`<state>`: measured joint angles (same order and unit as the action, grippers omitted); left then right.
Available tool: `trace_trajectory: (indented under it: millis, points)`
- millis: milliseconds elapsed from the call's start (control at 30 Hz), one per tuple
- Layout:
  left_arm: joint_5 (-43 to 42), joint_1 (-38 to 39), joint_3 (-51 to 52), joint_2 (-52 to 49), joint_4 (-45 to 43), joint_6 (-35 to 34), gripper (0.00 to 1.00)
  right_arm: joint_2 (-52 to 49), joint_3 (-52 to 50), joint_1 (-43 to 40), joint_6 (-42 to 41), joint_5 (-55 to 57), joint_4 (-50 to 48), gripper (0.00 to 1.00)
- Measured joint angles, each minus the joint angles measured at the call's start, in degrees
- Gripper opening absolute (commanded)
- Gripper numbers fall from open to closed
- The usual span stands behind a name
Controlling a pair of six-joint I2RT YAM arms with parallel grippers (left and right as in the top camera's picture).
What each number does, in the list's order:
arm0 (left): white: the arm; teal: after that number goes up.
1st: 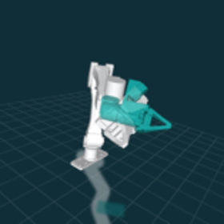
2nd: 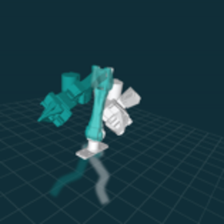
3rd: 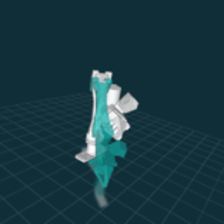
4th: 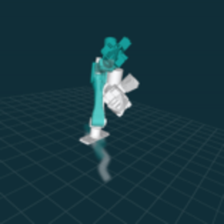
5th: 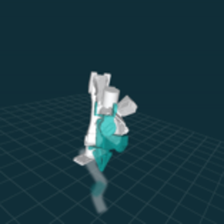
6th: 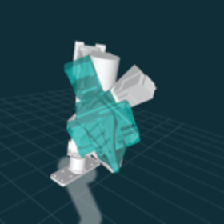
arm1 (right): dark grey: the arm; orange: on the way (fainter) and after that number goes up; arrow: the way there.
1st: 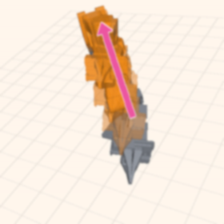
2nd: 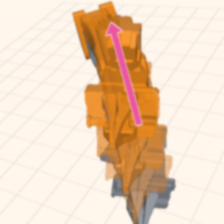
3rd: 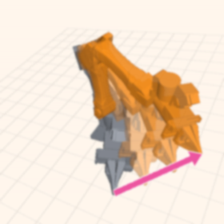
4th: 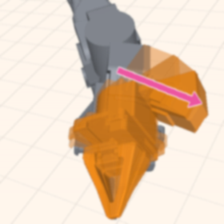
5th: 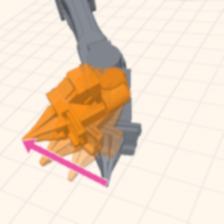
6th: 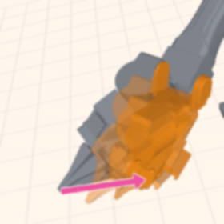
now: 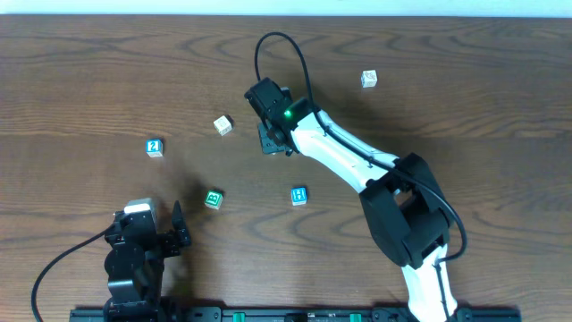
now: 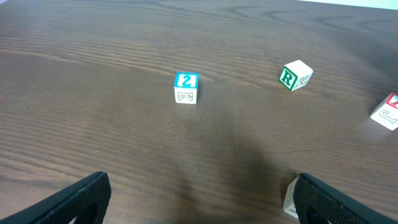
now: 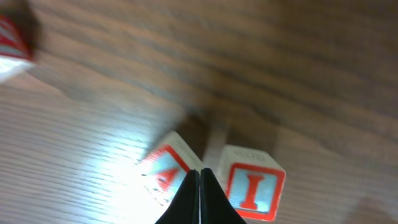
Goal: Spell out Ai2
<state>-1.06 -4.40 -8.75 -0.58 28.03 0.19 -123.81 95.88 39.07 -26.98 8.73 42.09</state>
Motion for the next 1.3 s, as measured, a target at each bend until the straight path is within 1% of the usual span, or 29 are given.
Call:
trace_trajectory:
  millis: [100,133,167,233,333,367,667,1067,1300]
  points:
    - [0.0,0.0,0.0,0.0,0.0,0.0,0.95,0.0,2.8,0.0,0.6,-1.7,-0.6,0.14]
    - [0.0,0.0,0.0,0.0,0.0,0.0,0.95,0.0,3.5,0.0,1.0,-2.7,-1.3,0.17]
    - [0.0,0.0,0.0,0.0,0.0,0.0,0.95,0.0,3.9,0.1,1.4,-3.5,-2.0,0.17]
    - [0.0,0.0,0.0,0.0,0.0,0.0,0.95,0.0,4.2,0.1,2.6,-5.6,-2.8,0.15]
    - [0.0,0.0,0.0,0.0,0.0,0.0,0.95,0.0,4.2,0.4,3.6,-7.4,-2.7,0.04]
    - [0.0,0.0,0.0,0.0,0.0,0.0,0.95,0.0,4.2,0.5,4.1,-7.7,-2.7,0.01]
    - [0.0,0.0,0.0,0.0,0.0,0.0,0.95,-0.6,4.2,1.8,5.2,-9.4,-2.7,0.01]
    - [0.0,0.0,0.0,0.0,0.0,0.0,0.95,-5.2,4.2,1.9,5.4,-9.9,-2.6,0.01]
    - [0.0,0.0,0.0,0.0,0.0,0.0,0.95,-5.9,4.2,1.9,5.4,-9.6,-0.8,0.01]
